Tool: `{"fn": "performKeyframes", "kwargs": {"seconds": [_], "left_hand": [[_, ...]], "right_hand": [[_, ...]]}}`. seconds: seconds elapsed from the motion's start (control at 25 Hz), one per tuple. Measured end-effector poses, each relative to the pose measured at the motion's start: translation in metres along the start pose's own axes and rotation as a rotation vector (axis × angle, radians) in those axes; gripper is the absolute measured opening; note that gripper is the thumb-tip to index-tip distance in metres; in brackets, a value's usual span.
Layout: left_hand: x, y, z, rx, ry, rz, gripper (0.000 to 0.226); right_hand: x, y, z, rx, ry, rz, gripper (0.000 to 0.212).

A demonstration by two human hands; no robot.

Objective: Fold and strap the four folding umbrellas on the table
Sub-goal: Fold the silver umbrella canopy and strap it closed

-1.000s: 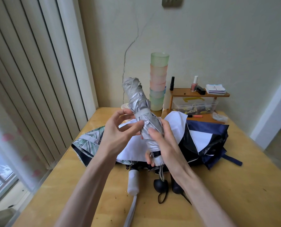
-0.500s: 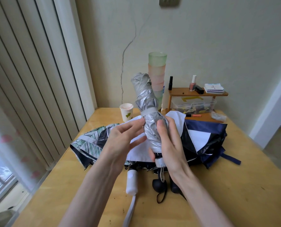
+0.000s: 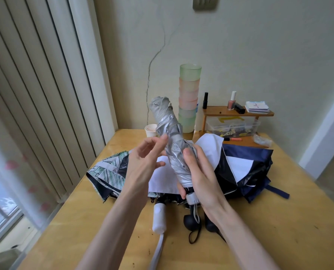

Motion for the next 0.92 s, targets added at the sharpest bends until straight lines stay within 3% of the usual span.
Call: {"fn": "performKeyframes", "kwargs": {"seconds": [0.12,0.36,0.52,0.68,0.8,0.92], "left_hand": [[0.008,-0.002,-0.007,0.018,-0.026,0.083,0.023],[0.0,-0.005,0.0,-0.135,0.106,0.01,0.02],[0.003,-0.005,-0.001,-0.068,0.071,0.031,0.031],[0.012,-0.002,0.0,0.037,0.004,0.056,0.057],[0.017,-0.003,-0.011,0.125,-0.015,0.124,0.051],[0.016,-0.003,-0.014,0.1,0.032,0.118,0.045]], "right_hand": [[0.002,0.001,0.003,-0.032,0.025,0.007,0.029],[0.003,0.001,0.003,-0.057,-0.015,0.017,0.028],[0.0,-0.002,0.002,-0.025,0.049,-0.055,0.03],[0.001,-0.003,0.0,-0.006,0.111,-0.069,0.039],[0.001,-0.004,-0.002,0.008,0.235,-0.116,0.046],[-0.002,-0.001,0.0,-0.013,0.226,-0.083,0.043]]}}
Point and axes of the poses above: each hand's wrist, its own y-axis away from the middle knuckle, its own z-axis out of the palm, x = y × z, the point moved 9 cm from there along -y, towards the middle knuckle
